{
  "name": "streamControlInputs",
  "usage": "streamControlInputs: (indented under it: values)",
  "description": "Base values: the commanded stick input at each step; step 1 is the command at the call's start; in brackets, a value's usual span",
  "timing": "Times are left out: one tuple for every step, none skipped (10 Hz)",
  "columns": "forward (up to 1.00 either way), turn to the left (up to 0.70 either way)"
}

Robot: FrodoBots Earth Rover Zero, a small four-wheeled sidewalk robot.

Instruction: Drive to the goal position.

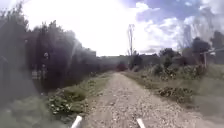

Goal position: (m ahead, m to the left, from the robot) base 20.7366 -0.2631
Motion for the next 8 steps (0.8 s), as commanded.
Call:
streamControlInputs:
  values:
    - [0.85,0.0]
    - [0.85,0.0]
    - [0.85,0.0]
    - [0.85,0.0]
    - [0.85,0.0]
    - [0.85,0.0]
    - [0.85,0.0]
    - [0.85,0.0]
